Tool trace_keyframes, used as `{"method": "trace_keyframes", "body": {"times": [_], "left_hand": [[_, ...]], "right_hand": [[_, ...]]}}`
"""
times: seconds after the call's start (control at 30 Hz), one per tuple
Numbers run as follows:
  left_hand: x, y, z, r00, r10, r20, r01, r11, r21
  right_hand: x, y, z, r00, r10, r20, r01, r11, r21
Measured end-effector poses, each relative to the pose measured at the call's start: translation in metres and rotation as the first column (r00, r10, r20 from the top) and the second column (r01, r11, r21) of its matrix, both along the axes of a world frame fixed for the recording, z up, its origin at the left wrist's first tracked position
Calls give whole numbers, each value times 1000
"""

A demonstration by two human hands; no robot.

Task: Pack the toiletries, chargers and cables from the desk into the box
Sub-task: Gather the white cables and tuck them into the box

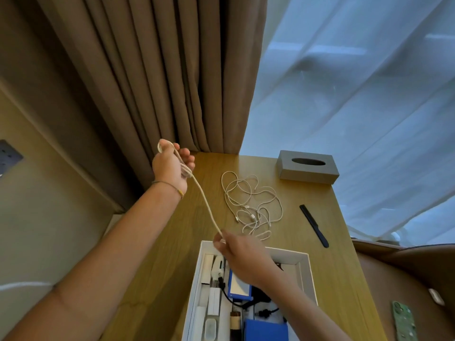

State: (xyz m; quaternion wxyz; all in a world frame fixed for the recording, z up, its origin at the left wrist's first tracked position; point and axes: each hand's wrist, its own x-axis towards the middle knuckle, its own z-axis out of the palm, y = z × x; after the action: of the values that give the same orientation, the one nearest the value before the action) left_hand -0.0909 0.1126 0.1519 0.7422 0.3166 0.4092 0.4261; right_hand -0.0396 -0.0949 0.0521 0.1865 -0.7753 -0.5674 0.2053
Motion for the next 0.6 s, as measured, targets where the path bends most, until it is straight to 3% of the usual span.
{"method": "trace_keyframes", "body": {"times": [0.07,0.17,0.27,0.33,0.5,0.57,0.6], "left_hand": [[5,0,-11,963,12,-270,57,968,245],[4,-4,-32,841,-50,-538,384,757,529],[0,-22,-46,734,-334,-591,662,544,515],[-5,-36,-54,600,-477,-642,799,400,449],[-18,-70,-56,310,-768,-560,939,156,306],[-20,-77,-53,308,-772,-556,933,131,336],[-22,-78,-52,365,-749,-553,918,191,347]], "right_hand": [[-6,1,23,989,89,115,-94,995,39],[-3,1,64,991,107,80,-118,982,146],[19,4,97,995,29,-90,-5,966,257],[38,8,111,983,-5,-181,65,943,325],[77,25,114,962,-82,-260,188,890,415],[86,29,104,943,-133,-305,252,884,394],[88,29,98,932,-165,-322,288,877,384]]}}
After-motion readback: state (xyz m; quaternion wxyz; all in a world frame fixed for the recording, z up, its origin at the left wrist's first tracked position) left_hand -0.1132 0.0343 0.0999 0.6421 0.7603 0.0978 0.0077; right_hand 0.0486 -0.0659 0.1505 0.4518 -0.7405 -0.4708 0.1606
